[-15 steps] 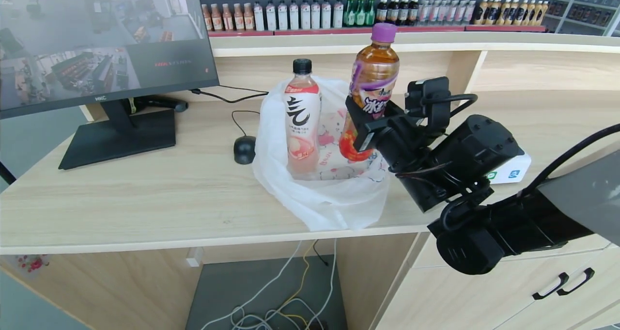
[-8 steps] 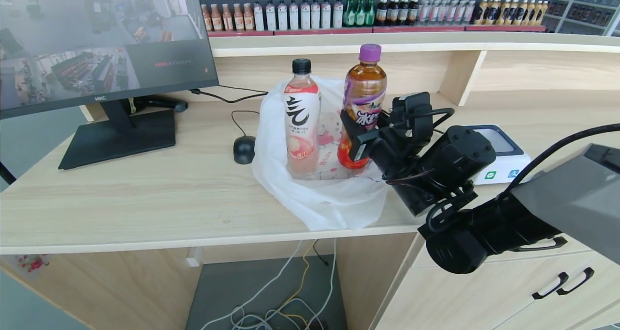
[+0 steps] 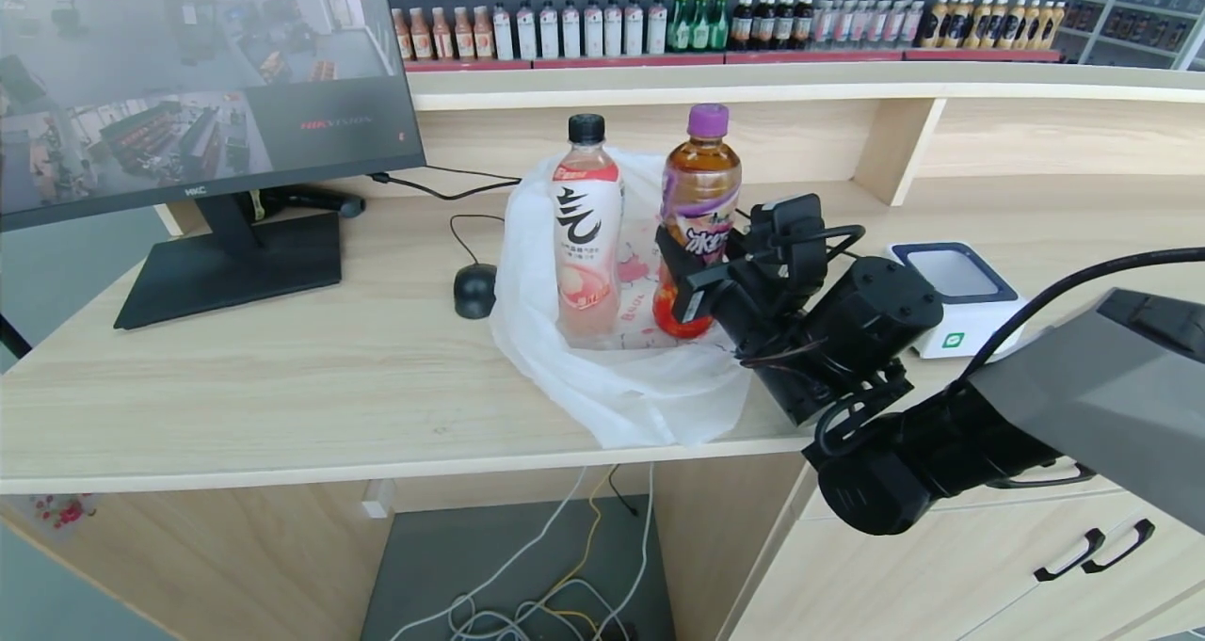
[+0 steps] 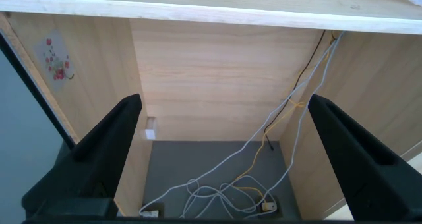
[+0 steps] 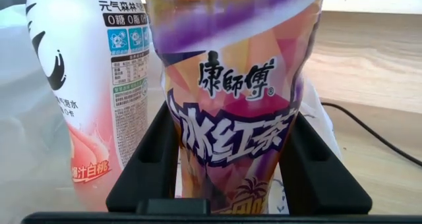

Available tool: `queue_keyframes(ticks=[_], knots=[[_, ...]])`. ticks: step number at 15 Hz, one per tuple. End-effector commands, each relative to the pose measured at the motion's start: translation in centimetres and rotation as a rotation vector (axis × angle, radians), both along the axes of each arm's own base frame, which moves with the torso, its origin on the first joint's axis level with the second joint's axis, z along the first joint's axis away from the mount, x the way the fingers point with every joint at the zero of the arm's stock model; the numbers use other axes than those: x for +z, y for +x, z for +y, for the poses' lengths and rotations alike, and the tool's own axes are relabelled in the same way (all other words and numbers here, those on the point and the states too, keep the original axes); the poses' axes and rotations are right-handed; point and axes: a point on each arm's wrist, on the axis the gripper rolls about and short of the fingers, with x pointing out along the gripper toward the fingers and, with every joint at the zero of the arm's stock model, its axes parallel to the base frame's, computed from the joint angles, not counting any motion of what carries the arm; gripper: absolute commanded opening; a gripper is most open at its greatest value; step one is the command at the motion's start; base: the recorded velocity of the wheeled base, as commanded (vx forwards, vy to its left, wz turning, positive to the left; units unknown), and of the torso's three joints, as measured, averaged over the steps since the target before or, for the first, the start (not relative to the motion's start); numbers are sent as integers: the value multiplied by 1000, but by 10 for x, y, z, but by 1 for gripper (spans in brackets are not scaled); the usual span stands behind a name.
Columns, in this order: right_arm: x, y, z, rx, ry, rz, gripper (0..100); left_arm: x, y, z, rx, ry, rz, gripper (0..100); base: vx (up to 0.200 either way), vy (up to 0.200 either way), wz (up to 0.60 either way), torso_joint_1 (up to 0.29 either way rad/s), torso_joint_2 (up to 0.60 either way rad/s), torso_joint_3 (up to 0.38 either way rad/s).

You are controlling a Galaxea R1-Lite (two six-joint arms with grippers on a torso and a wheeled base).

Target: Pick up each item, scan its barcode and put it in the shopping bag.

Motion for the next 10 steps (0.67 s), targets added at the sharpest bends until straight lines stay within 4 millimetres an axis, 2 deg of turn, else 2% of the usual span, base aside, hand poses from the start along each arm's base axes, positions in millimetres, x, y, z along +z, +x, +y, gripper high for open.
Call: queue_keyframes(ticks=[1, 10], knots=[[-4, 1, 1, 0, -9, 13, 0, 0, 0, 0, 0, 0, 0, 100, 0, 0, 0, 0, 0, 0], [-10, 3, 2, -2, -12, 25, 0, 0, 0, 0, 0, 0, 0, 100, 0, 0, 0, 0, 0, 0]])
